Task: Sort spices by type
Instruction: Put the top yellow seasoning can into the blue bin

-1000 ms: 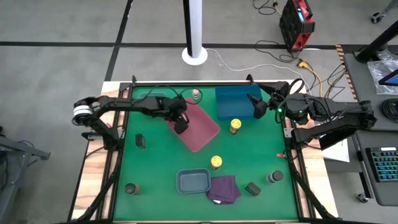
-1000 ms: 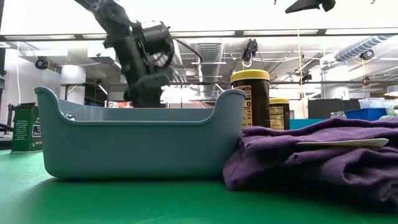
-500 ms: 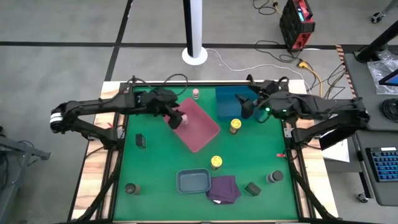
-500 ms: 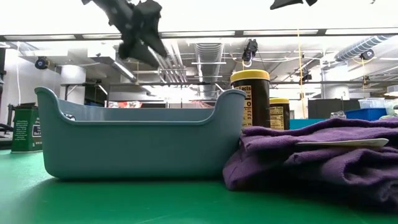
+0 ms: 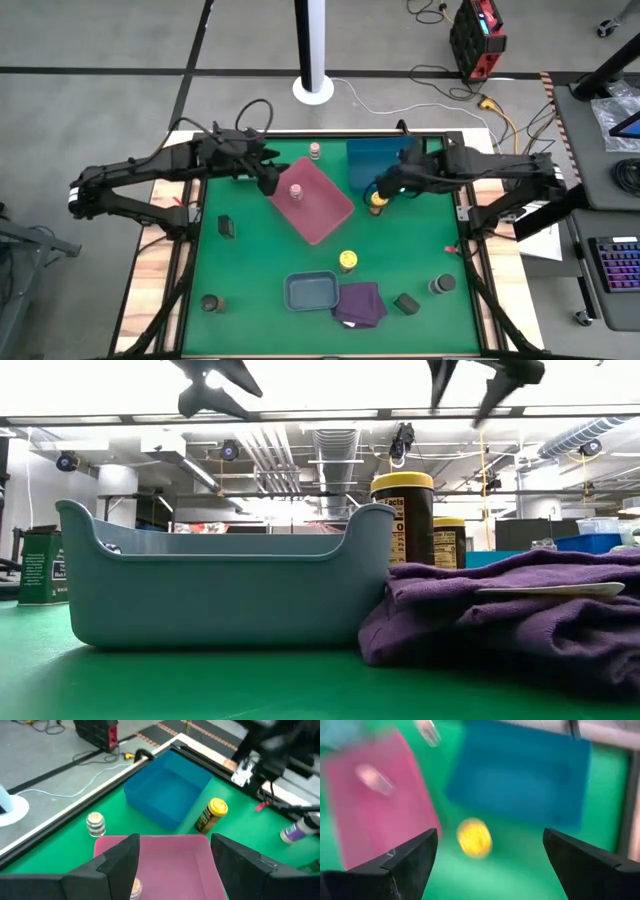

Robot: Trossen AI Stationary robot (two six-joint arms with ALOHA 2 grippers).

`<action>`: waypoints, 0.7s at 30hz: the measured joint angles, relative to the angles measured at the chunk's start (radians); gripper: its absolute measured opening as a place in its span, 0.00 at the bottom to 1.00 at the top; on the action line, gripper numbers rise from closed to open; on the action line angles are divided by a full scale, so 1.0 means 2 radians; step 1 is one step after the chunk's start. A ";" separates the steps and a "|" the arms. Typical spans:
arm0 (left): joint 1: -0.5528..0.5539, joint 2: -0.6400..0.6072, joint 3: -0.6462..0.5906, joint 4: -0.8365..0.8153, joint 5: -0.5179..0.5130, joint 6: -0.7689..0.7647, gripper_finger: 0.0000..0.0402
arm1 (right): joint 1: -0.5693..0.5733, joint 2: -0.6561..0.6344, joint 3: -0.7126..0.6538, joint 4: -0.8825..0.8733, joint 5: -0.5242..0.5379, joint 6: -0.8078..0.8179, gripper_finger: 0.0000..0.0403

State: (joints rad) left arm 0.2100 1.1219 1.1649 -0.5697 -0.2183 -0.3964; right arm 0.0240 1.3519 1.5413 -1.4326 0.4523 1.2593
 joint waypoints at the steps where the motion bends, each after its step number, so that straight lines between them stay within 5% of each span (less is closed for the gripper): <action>1: 0.000 -0.001 0.001 0.000 -0.002 -0.003 0.57 | -0.005 0.008 -0.002 -0.017 -0.027 0.010 0.87; 10: 0.000 -0.004 0.009 -0.005 -0.005 -0.007 0.57 | -0.076 0.076 -0.005 0.037 -0.167 -0.047 0.87; 21: 0.000 -0.004 0.009 -0.036 -0.004 -0.007 0.57 | -0.142 0.145 -0.006 0.061 -0.242 -0.133 0.87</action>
State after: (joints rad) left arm 0.2100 1.1145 1.1824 -0.6410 -0.2272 -0.4100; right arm -0.2599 1.6418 1.5286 -1.3101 -0.0321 0.9940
